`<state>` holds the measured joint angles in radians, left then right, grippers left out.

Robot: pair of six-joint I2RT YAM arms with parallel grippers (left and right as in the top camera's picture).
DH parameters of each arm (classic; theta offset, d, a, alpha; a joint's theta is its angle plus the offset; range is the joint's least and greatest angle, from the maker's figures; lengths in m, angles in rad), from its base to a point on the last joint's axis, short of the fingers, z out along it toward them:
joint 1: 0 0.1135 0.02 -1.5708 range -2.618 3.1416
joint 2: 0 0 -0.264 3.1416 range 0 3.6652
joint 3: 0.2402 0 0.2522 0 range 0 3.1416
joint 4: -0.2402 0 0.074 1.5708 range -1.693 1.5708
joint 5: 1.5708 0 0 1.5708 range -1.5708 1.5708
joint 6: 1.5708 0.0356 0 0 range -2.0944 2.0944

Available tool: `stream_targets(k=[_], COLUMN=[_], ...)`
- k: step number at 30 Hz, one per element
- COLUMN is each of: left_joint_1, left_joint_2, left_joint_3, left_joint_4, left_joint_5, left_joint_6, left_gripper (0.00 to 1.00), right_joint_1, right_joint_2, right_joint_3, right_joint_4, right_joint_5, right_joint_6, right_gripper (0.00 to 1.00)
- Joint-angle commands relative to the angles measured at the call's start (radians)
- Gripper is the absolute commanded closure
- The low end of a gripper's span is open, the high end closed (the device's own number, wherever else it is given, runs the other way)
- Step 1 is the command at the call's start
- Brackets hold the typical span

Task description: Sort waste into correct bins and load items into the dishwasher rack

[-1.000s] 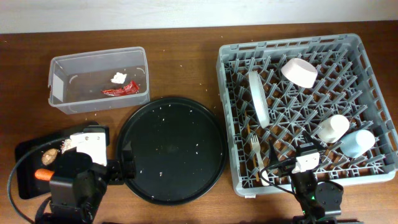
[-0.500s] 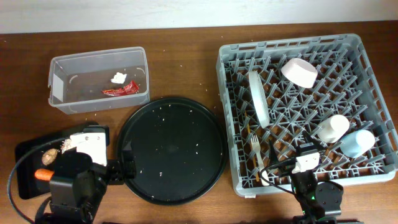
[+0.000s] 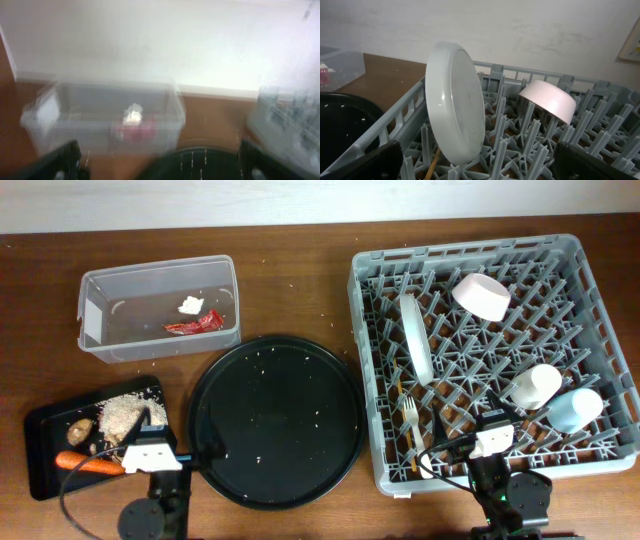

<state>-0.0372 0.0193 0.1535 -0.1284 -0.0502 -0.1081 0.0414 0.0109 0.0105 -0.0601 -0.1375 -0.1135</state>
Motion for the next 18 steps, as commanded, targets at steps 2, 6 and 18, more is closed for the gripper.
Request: stream_targets(k=[2, 6, 18], left_joint_1=[0.008, 0.008, 0.008], left_joint_2=[-0.014, -0.014, -0.014], left_joint_3=[-0.144, -0.145, -0.145], left_joint_4=[0.211, 0.049, 0.048], left_joint_5=[0.011, -0.017, -0.006], left_joint_6=[0.008, 0.02, 0.02], left_gripper=[0.01, 0.01, 0.01], right_joint_1=[0.006, 0.006, 0.006], right_joint_2=[-0.006, -0.006, -0.005], right_joint_3=[-0.005, -0.005, -0.005], right_joint_4=[-0.005, -0.005, -0.005], right_joint_5=[-0.013, -0.013, -0.013], right_joint_6=[-0.002, -0.002, -0.002], right_gripper=[0.02, 0.02, 0.02])
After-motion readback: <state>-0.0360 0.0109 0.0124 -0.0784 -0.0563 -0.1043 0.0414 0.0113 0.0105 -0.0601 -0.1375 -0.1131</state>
